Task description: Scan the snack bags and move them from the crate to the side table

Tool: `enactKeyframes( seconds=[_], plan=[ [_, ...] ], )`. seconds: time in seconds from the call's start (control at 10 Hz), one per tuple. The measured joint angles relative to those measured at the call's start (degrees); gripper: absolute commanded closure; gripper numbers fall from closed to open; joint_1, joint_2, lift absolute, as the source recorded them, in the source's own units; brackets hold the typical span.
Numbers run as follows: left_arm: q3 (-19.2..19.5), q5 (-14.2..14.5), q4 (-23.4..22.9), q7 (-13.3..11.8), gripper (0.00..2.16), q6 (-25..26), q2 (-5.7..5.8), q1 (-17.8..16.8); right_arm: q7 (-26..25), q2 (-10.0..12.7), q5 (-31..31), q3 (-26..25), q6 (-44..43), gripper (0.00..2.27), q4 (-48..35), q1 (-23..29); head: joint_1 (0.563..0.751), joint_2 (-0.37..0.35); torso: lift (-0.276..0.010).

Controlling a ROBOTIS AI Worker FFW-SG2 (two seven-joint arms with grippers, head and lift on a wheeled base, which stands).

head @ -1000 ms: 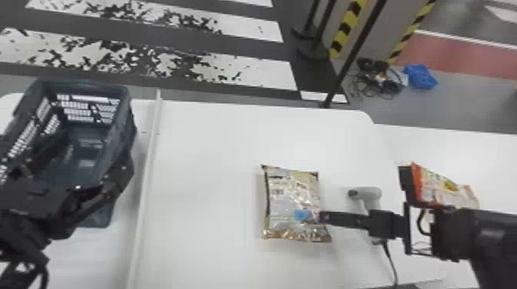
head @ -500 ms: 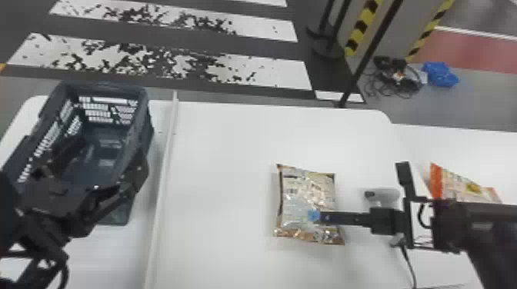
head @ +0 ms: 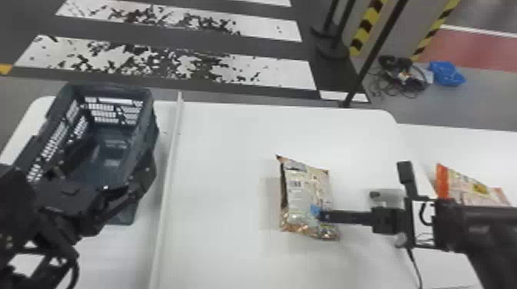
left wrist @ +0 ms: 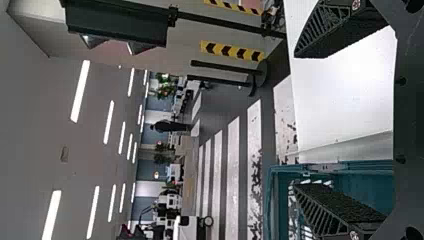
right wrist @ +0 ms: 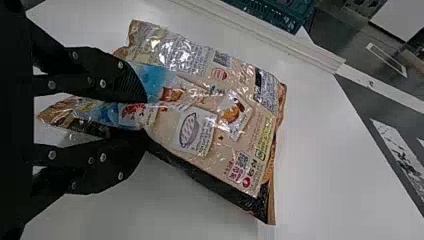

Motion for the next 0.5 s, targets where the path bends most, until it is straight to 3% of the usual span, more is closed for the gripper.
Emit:
enactKeyframes(
  seconds=[0.2, 0.5],
  plan=[
    [-0.16, -0.15, 0.09, 0.0, 0.07, 0.0, -0.16, -0.04, -0.48, 0.11, -1.66, -2.41, -1.02, 2.24, -1.74, 1.57, 0.695, -0.194, -0.087],
    [-0.46, -0.18, 0.95, 0.09, 0.07, -0.07, -0.27, -0.12, -1.63, 0.32, -7.83, -10.0, 3.06, 2.24, -11.23, 5.75, 0.695, -0.207, -0.087]
  ],
)
